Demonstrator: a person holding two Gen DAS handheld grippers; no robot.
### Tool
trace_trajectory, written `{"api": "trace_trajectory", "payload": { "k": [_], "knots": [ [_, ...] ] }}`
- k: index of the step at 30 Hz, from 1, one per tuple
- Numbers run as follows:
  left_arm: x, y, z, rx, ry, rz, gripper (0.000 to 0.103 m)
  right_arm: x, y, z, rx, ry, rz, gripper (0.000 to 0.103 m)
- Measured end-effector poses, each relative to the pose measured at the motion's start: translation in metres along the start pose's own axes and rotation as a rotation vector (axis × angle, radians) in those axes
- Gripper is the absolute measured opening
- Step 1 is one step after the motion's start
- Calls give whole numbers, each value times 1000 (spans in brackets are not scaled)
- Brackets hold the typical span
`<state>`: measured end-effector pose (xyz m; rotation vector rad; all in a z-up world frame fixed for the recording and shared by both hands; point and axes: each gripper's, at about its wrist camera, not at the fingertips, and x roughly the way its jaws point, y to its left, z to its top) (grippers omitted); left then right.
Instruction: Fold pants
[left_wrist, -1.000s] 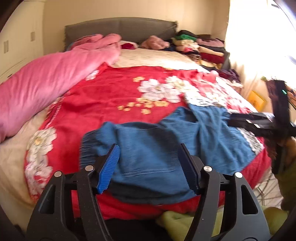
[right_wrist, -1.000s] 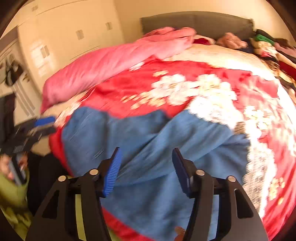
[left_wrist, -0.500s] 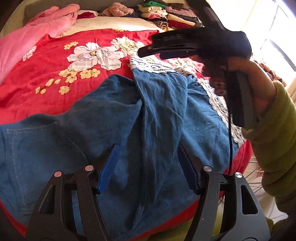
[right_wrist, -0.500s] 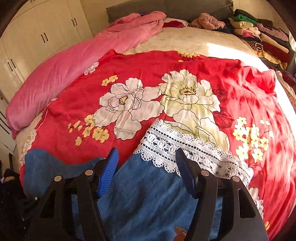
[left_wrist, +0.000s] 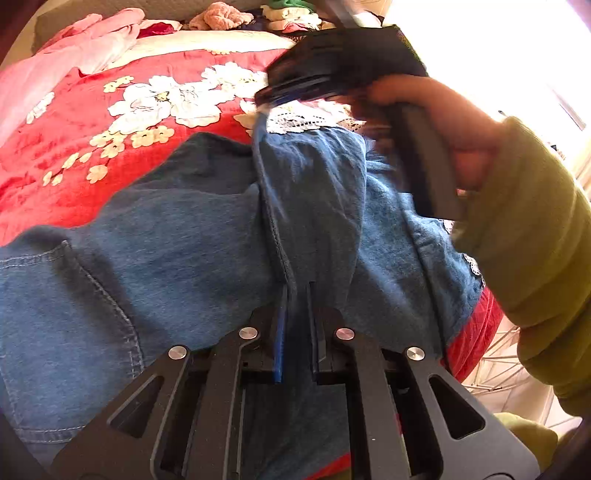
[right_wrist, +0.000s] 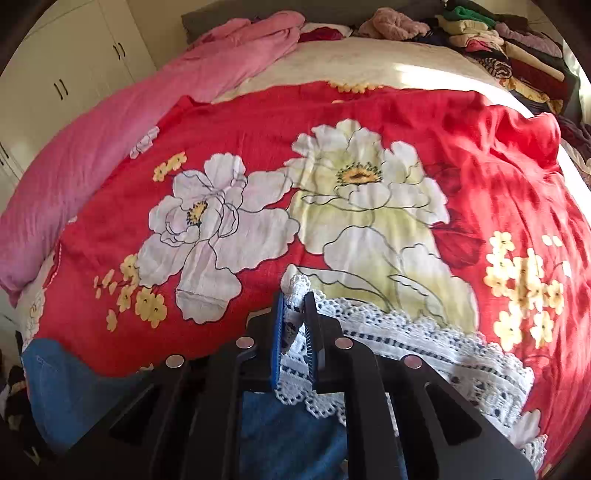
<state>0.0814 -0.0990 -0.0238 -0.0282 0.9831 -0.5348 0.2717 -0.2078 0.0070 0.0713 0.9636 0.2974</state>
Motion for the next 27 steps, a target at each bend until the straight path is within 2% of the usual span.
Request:
{"api": "trace_trajectory", "payload": {
  "k": [2, 5, 8, 9, 10, 11, 17, 21, 27],
  "knots": [
    [-1, 1, 0, 2, -5, 4, 9, -26, -11, -7, 18, -37, 4, 10],
    [-5, -2, -1, 14, -22, 28, 24, -70, -30, -21, 52, -96, 9, 10],
    [-8, -5, 0, 32, -40, 62, 26, -111, -50, -40, 79, -145, -7, 10],
    [-7, -3, 1, 36, -41, 68, 24, -127, -58, -50, 93, -158, -11, 10],
    [-8, -5, 0, 50, -45, 82, 16, -134, -63, -55, 100, -163, -12, 10],
    [-10, -6, -1, 64, -48, 91, 0, -145, -69, -65, 110, -166, -12, 10],
    [-36, -21, -7, 151, -82, 88, 0, -186, -82, -128, 131, -125, -5, 10],
    [-50, -30, -18, 180, -80, 68, 0, -196, -82, -167, 150, -80, -3, 10],
    [-38, -49, -44, 234, 16, 43, 0, -193, -94, -209, 206, -18, -11, 10]
  ]
}}
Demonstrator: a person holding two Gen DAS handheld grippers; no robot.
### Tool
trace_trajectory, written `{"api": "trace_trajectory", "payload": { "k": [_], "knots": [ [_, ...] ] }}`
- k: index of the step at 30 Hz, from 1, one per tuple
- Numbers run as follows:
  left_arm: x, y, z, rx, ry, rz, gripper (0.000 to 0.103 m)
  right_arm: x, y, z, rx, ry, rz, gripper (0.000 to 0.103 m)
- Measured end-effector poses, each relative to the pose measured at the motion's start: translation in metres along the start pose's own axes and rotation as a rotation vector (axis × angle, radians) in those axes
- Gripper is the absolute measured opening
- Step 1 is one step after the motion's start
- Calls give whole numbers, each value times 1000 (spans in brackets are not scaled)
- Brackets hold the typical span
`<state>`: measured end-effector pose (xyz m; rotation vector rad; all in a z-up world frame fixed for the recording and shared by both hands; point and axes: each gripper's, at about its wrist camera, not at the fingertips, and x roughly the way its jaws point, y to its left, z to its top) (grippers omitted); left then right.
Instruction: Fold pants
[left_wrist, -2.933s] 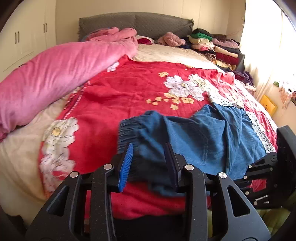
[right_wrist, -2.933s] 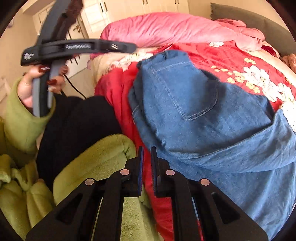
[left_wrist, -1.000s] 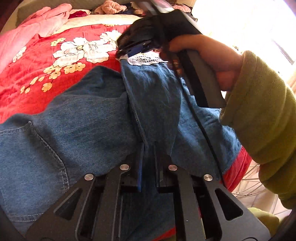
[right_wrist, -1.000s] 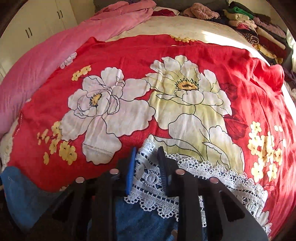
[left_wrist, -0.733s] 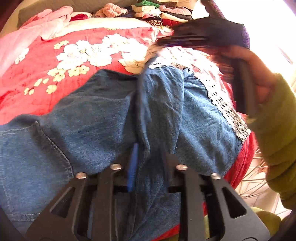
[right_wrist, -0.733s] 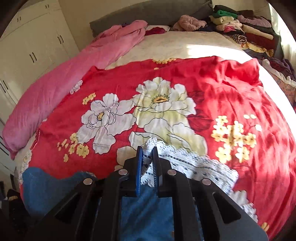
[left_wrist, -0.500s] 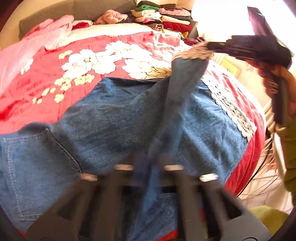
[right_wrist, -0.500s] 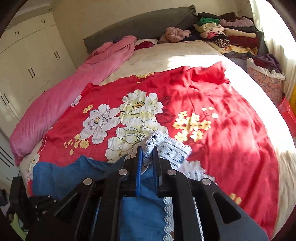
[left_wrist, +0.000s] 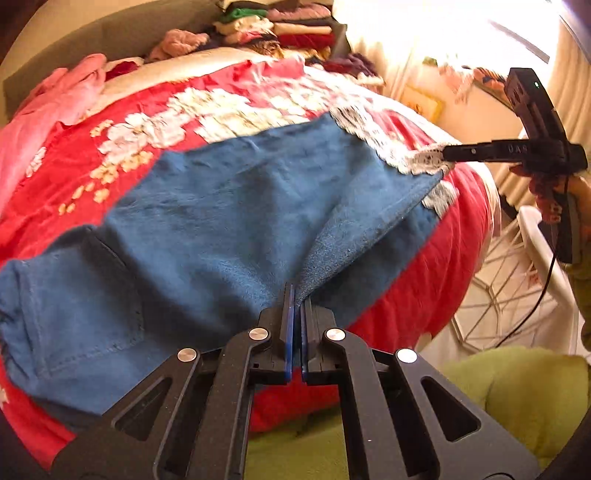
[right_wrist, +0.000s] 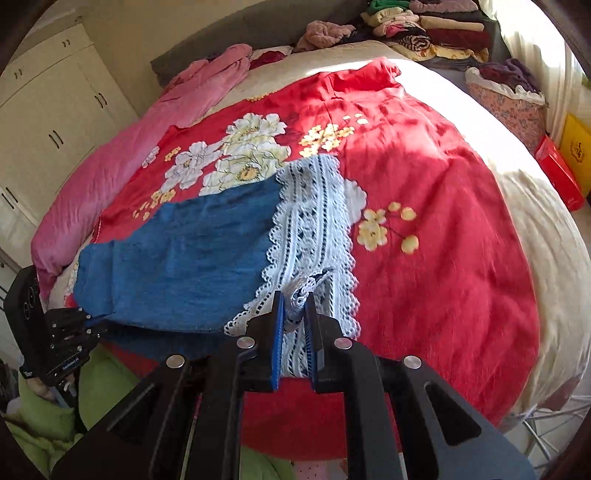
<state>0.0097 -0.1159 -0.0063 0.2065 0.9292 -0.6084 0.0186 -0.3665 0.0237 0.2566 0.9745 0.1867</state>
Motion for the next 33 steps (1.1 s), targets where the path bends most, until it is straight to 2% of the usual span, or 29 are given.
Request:
{"api": "trace_trajectory", "payload": {
  "k": [8, 10, 11, 13, 15, 17, 20, 21, 22, 25, 28, 29, 30, 32, 33],
  "knots": [
    [11, -6, -6, 10, 52, -3, 1, 13, -15, -19, 17, 47, -35, 10],
    [16, -7, -8, 22, 75, -1, 3, 20, -17, -23, 3, 81, -89, 17],
    [16, -7, -9, 23, 78, 0, 3, 19, -17, -23, -3, 81, -101, 24],
    [9, -7, -12, 12, 71, -19, 9, 9, -16, -20, -2, 53, -101, 26],
    [-2, -5, -14, -7, 45, -38, 25, -9, -8, -12, -29, -27, -118, 27],
    [-20, 2, -16, -32, -2, -18, 33, -20, 6, -6, -87, -86, -109, 32],
    [-55, 32, -16, -126, -96, 48, 49, -15, 36, 1, -178, -106, -31, 35],
    [-63, 44, -17, -162, -114, 81, 57, -8, 45, 2, -207, -95, -8, 35],
    [-73, 62, -20, -220, -136, 135, 60, -1, 52, 2, -227, -85, 4, 35],
    [-92, 113, -38, -417, -159, 276, 66, 30, 70, 1, -279, -34, 30, 35],
    [-98, 148, -55, -558, -176, 329, 76, 60, 72, -4, -261, 30, 37, 35],
    [-97, 160, -60, -614, -172, 362, 83, 67, 69, -8, -253, 50, 37, 36],
    [-96, 168, -64, -649, -166, 377, 84, 73, 68, -11, -248, 70, 35, 40],
    [-85, 183, -68, -717, -165, 312, 81, 79, 67, -15, -245, 84, 31, 42],
    [-81, 186, -68, -727, -169, 267, 65, 80, 68, -15, -248, 85, 30, 43]
  ]
}}
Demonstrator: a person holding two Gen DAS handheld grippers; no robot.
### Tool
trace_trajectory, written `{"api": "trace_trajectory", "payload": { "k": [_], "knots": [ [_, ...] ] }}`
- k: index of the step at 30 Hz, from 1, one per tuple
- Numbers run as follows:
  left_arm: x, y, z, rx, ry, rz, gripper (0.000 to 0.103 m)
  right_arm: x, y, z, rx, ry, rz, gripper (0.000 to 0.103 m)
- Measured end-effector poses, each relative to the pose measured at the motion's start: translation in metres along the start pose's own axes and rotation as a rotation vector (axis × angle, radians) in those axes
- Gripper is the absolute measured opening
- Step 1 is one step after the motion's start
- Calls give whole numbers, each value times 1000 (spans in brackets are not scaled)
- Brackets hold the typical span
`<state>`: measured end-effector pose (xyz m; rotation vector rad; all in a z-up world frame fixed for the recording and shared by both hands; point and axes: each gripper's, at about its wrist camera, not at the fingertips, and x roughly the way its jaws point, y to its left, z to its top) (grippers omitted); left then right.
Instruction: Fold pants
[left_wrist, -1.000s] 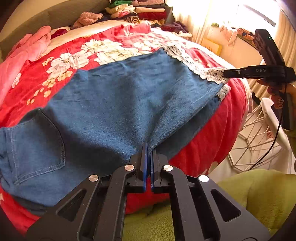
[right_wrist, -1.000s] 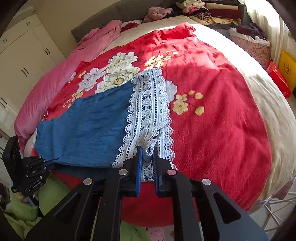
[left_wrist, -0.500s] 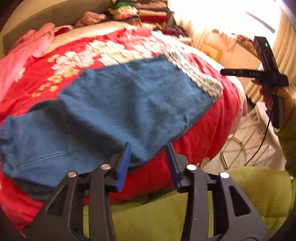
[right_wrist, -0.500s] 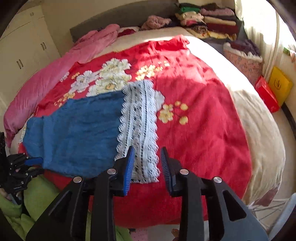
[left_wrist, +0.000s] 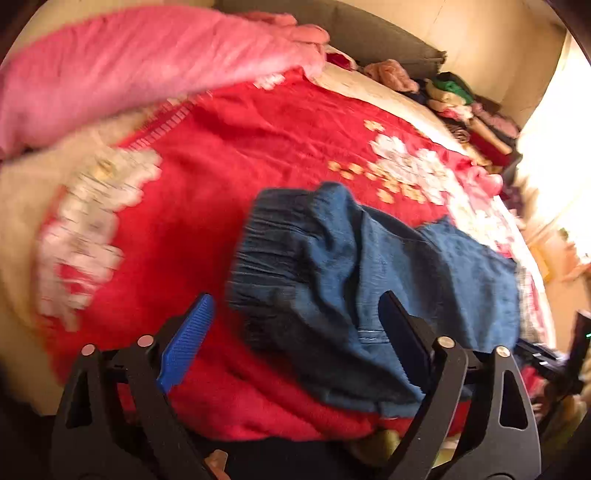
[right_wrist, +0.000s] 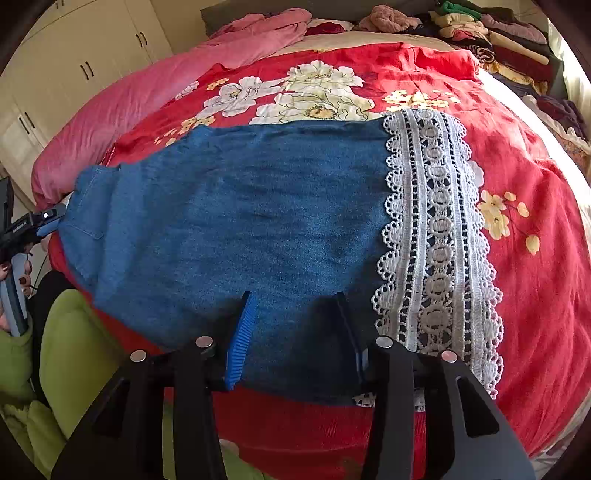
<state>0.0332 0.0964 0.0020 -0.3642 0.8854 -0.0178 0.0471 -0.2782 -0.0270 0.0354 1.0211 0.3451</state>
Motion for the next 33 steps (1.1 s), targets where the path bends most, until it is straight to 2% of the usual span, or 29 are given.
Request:
{"api": "trace_trajectory", "payload": {
  "k": [2, 6, 8, 12, 14, 15, 16, 17, 19, 21, 22, 25, 27, 29, 31, 33],
  "knots": [
    [9, -5, -3, 14, 12, -18, 32, -1, 0, 2, 0, 6, 3, 44],
    [-17, -15, -6, 94, -35, 2, 32, -6, -4, 2, 9, 18, 4, 44],
    [-26, -6, -7, 111, -50, 18, 33, -5, -4, 0, 10, 21, 2, 44],
    [-11, 6, -10, 96, -4, 69, 43, -5, 1, -1, -12, 28, -7, 48],
    [-21, 7, -8, 93, -46, 87, 46, -14, 1, 1, -8, 1, 5, 48],
    [-34, 2, -5, 107, -98, 120, 53, -20, 1, 2, -8, -21, 9, 48],
    [-43, -1, -4, 118, -133, 139, 54, -23, 1, 3, -10, -36, 9, 48],
    [-53, -8, -2, 135, -168, 142, 55, -27, 2, 5, -13, -51, 7, 48],
    [-63, -31, 1, 193, -191, 93, 57, -29, 2, 8, -14, -70, 6, 48],
    [-55, -62, 3, 270, -158, -2, 65, -26, 1, 11, -10, -65, 7, 48],
    [-44, -75, 3, 292, -119, -59, 67, -24, 1, 11, -7, -58, 8, 48],
    [-2, -107, 0, 344, 0, -159, 73, -15, -5, 6, 14, -12, -9, 48],
    [26, -117, -7, 380, 59, -116, 73, -8, -13, 0, 37, 29, -28, 48],
    [66, -116, -13, 391, 161, -52, 73, -9, -16, -3, 42, 22, -12, 48],
    [80, -112, -17, 390, 190, -35, 74, -11, -15, -3, 28, 21, -4, 48],
    [74, -113, -17, 383, 171, -50, 75, -20, -17, 2, 40, -5, 30, 48]
  ]
}}
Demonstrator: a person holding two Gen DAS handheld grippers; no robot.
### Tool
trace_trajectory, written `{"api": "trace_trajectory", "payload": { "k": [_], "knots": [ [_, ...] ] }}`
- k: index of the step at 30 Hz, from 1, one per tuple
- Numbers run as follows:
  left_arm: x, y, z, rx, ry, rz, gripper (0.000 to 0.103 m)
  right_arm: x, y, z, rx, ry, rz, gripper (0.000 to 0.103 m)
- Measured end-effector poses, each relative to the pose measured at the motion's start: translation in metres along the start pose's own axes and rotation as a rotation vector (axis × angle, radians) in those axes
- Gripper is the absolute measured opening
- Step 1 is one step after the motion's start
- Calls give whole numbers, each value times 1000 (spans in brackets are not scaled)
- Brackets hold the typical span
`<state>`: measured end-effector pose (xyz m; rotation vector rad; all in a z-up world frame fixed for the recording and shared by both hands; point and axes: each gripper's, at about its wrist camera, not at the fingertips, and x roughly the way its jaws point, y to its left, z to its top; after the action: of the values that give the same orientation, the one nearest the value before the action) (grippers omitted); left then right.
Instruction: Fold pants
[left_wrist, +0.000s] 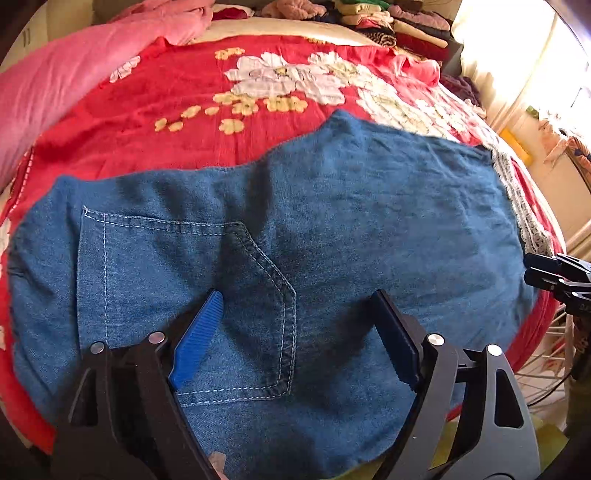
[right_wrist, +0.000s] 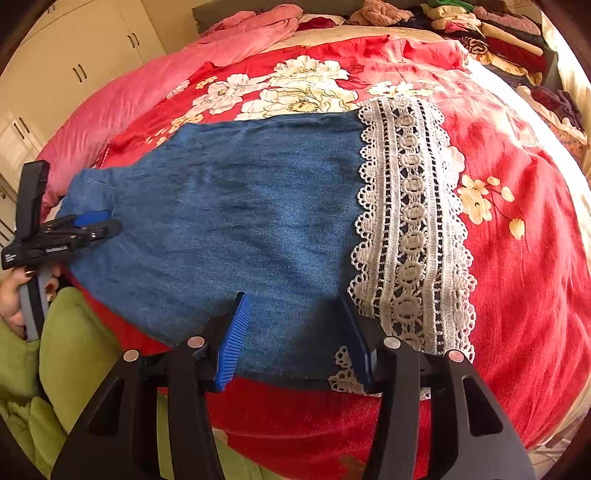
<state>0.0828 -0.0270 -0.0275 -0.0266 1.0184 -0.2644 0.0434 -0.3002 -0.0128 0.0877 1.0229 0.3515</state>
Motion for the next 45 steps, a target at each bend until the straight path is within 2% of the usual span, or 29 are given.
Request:
{"api": "trace_trajectory", "payload": {
  "k": [2, 4, 8, 13, 16, 22, 25, 26, 28, 29, 30, 35, 37, 41, 43, 45],
  "knots": [
    [-10, -1, 2, 2, -30, -20, 76, -22, -9, 11, 25, -95, 25, 48],
    [-19, -4, 8, 0, -62, -22, 76, -40, -22, 28, 49, -163, -1, 48],
    [-28, -12, 32, 7, -105, -39, 76, -46, -50, 59, 77, -212, -70, 48],
    [-27, -24, 65, 37, -125, -19, 76, -24, -88, 92, 143, -188, -48, 48],
    [-17, -25, 87, 35, -130, -23, 76, 4, -103, 109, 177, -137, -15, 48],
    [29, -25, 120, 47, -70, -31, 76, 49, -120, 107, 197, -59, 28, 48],
    [57, -20, 124, 30, -6, -31, 76, 52, -119, 102, 178, -67, 26, 41],
    [63, -20, 122, 27, 8, -34, 74, 50, -119, 103, 181, -72, 38, 33],
    [74, -25, 116, 21, 34, -71, 45, 42, -112, 102, 142, -98, 32, 22],
    [75, -29, 113, 22, 37, -94, 17, 36, -110, 102, 125, -116, 28, 19],
    [74, -32, 110, 15, 41, -138, 5, 29, -109, 103, 122, -138, 33, 17],
    [55, -39, 123, 49, -24, -102, 5, 5, -104, 118, 57, -219, 4, 13],
    [57, -43, 129, 57, -21, -75, 3, 12, -105, 125, 43, -211, -25, 13],
    [82, -42, 125, 54, 15, -44, 2, 47, -109, 121, 30, -111, -81, 13],
    [88, -37, 119, 33, 12, -58, 3, 53, -110, 118, 39, -102, -85, 16],
    [81, -35, 119, 36, 3, -60, 8, 45, -110, 118, 57, -110, -74, 24]
  ]
}}
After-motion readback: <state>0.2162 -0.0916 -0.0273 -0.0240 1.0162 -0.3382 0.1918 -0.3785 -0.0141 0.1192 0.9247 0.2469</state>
